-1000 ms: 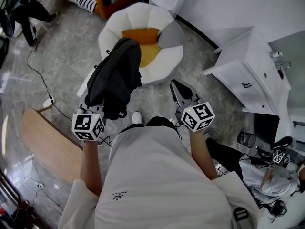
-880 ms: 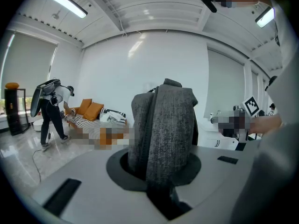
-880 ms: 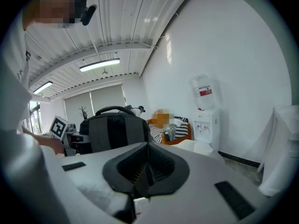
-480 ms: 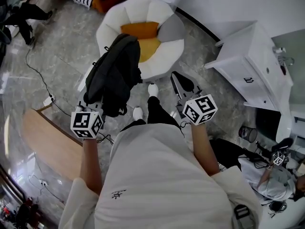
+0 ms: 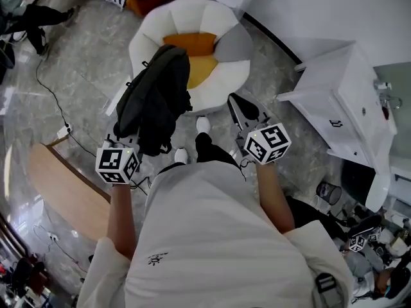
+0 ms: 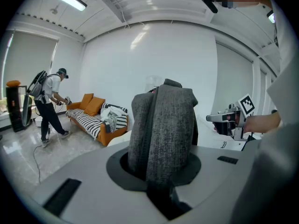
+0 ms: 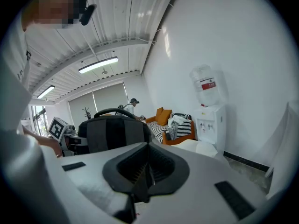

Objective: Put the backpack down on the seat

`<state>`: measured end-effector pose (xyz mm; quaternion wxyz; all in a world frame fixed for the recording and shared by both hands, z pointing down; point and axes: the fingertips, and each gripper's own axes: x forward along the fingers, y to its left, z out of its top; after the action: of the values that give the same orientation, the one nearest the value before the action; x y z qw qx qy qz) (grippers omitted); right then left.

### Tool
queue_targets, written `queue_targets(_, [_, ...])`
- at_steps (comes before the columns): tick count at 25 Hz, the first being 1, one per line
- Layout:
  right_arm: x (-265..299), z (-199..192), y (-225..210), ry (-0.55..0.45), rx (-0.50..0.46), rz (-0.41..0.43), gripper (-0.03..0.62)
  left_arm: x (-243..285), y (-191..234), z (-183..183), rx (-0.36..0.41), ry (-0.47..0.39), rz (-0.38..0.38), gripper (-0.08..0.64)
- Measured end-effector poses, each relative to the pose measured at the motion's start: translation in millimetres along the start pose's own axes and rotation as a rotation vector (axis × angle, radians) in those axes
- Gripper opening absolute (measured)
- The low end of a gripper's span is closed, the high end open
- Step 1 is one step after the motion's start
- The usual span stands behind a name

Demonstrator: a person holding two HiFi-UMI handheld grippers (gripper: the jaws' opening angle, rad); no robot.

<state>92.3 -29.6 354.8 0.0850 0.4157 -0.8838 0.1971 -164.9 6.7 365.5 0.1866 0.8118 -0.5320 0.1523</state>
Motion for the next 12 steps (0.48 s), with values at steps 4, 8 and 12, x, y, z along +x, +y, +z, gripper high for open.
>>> queue_targets(4, [26.6, 8.4, -26.5, 0.018, -0.013, 0.037, 0.023, 24.9, 0.0, 14.3, -0.017, -0.007, 0.016, 0.075])
queue_targets(8, [51.0, 16.1, -48.5, 0.036, -0.023, 0.08, 0.023, 51.9, -1.3, 28.0, -0.019, -0.003, 0.035, 0.075])
queue_targets(12, [75.9, 19.1, -69.0, 0.061, -0.024, 0.134, 0.023, 84.7, -2.7, 37.8, -0.019, 0.011, 0.051, 0.075])
